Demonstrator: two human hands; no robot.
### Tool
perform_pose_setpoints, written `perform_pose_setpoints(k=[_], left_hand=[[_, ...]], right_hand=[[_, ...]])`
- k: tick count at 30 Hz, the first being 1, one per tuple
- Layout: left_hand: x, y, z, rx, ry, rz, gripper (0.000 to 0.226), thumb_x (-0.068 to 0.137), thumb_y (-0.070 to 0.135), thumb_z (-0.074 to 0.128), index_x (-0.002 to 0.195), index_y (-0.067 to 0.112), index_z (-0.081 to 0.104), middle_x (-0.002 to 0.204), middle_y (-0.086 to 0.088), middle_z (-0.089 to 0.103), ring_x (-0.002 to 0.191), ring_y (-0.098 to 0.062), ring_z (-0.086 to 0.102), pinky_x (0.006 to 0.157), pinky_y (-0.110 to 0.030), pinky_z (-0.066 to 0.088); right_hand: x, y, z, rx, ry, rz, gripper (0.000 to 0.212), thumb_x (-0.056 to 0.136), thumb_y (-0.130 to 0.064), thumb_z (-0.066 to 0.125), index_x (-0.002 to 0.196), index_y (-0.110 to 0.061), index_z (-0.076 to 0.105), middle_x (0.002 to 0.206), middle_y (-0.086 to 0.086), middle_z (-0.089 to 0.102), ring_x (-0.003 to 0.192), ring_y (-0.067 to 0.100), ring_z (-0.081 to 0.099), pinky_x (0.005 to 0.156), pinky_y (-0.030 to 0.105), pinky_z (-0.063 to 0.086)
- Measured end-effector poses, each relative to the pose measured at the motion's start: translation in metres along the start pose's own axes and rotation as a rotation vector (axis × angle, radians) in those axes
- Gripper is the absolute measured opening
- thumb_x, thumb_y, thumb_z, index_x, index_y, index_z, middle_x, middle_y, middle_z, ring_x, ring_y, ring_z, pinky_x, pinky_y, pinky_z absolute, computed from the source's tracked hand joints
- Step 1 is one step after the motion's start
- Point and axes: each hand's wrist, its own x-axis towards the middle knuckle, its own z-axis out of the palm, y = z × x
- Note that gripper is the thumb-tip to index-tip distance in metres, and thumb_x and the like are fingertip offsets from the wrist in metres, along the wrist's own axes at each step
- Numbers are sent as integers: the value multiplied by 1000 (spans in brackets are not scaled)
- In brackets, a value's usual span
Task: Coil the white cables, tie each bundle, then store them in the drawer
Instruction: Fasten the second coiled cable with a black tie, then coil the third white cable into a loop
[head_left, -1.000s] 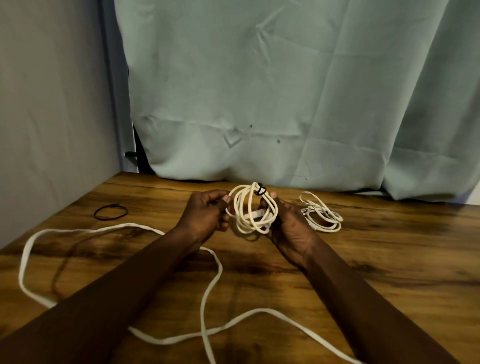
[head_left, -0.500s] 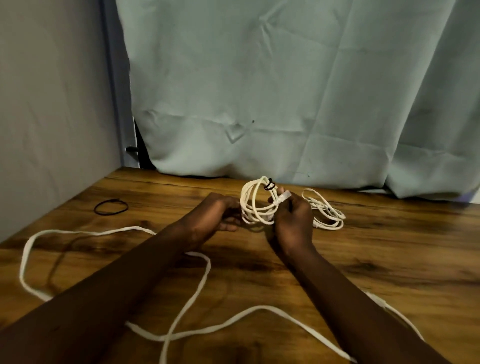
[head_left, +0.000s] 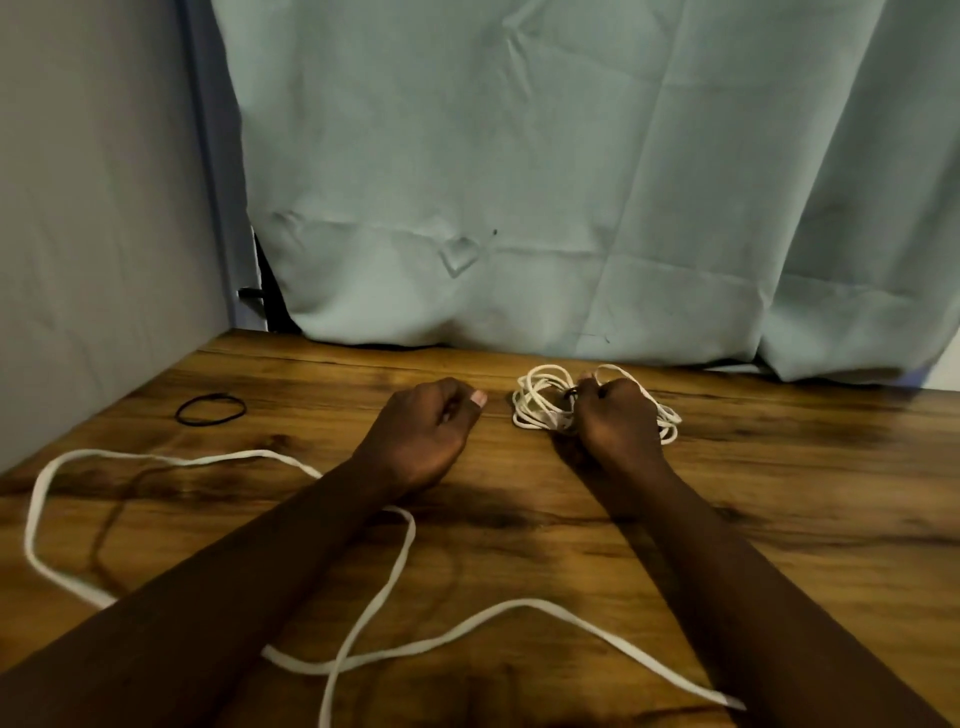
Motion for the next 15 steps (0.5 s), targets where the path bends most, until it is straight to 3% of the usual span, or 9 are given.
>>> perform_pose_setpoints(k=[2,4,7,10,13,15], left_hand=[[0,0,1,35,-6,11,29,102,48,50,105,28,70,82,10,68,78,-8,64,67,-28,44],[-1,1,-2,70,-5,33,30,102,50,49,105,28,69,86,11,69,81,-7,63,70,-29,45],[2,9,-17,133,14,97,30,101,49,51,107,28,72,96,11,73,89,-5,65,81,-34,54],[1,29,-49,186,-4,125,25,100,41,59,107,23,75,100,5,76,94,-9,69,87,-41,56],[-22,57,-75,190,-154,125,22,99,40,61,109,27,76,103,10,76,98,-6,69,90,-40,56],[-54,78,-81,150,-275,175,21,98,40,62,110,28,75,104,13,75,98,-3,68,87,-31,56]], right_hand=[[-3,-5,-7,-458,40,-144,49,102,-46,44,97,-3,67,100,21,70,97,39,67,81,42,51],[-11,-15,-11,-640,70,-233,46,104,-46,44,112,-6,65,122,19,62,113,40,60,88,42,47],[-23,-26,-8,-661,82,-411,43,104,-48,44,121,-14,63,127,12,58,111,38,61,84,43,47],[-40,-29,4,-585,-7,-528,37,103,-50,44,109,-21,67,116,6,62,105,32,62,81,40,47],[-54,-30,14,-610,-38,-609,33,101,-49,45,102,-25,67,110,4,64,100,31,63,83,42,50],[-56,-31,16,-605,-42,-636,32,101,-48,45,99,-24,66,109,4,64,100,32,64,78,39,47]])
